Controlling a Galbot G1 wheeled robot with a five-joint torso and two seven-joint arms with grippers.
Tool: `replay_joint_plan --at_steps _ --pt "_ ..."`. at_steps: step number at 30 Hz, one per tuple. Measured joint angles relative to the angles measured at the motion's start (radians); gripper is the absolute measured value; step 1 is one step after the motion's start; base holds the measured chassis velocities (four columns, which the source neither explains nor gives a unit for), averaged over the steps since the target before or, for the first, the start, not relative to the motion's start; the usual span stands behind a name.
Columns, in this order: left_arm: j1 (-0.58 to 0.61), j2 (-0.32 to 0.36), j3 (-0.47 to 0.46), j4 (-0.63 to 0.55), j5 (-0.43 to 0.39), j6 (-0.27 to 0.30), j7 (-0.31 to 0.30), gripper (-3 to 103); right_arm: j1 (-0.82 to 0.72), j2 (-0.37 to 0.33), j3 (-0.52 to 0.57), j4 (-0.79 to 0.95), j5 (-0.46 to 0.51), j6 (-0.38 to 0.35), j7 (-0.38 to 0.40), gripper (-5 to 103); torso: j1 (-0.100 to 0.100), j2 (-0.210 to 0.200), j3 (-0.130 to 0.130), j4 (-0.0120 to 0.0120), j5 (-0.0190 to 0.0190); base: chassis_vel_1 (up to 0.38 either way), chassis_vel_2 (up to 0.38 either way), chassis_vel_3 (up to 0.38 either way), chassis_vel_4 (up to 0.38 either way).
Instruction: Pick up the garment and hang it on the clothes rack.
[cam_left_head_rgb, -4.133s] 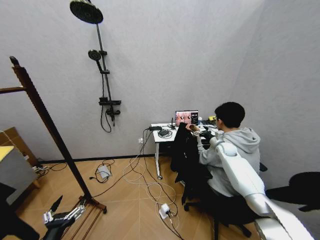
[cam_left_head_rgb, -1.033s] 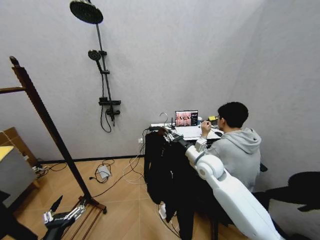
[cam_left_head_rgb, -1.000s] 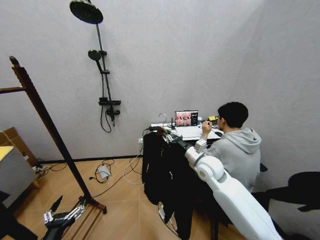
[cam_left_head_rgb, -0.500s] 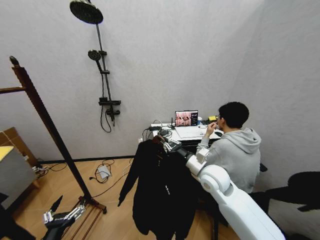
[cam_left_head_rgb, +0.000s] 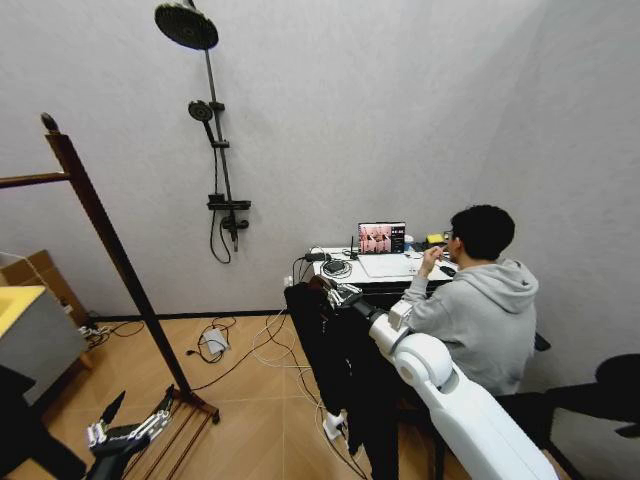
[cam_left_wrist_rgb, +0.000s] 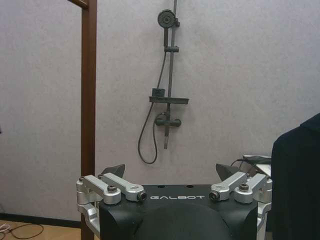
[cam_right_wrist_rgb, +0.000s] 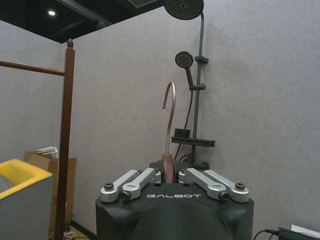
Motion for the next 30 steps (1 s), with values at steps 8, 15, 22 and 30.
replay_joint_plan --at_steps 8,15,22,30 --pt "0.000 0.000 0.000 0.000 0.000 0.000 0.000 100 -0.005 0.008 -0.004 -0.003 -0.007 0.010 0.006 9 0.000 0.000 0.000 0.0000 0.0000 0.086 0.080 0.094 0.078" --pt "0.000 0.000 0.000 0.000 0.000 0.000 0.000 100 -0.011 0.013 -0.004 -0.020 -0.023 0.021 -0.005 9 0.000 0.000 0.000 0.0002 -0.0001 0.119 0.123 0.128 0.108" --pt "0.000 0.000 0.000 0.000 0.000 0.000 0.000 100 -0.020 0.009 -0.003 -0.018 -0.027 0.025 -0.007 9 0.000 0.000 0.000 0.0000 -0.0002 0.096 0.157 0.154 0.085" --pt "0.000 0.000 0.000 0.000 0.000 0.000 0.000 100 -0.021 0.008 -0.003 -0.011 -0.030 0.024 -0.007 9 0.000 0.000 0.000 -0.0001 0.0001 0.024 0.215 0.232 0.017"
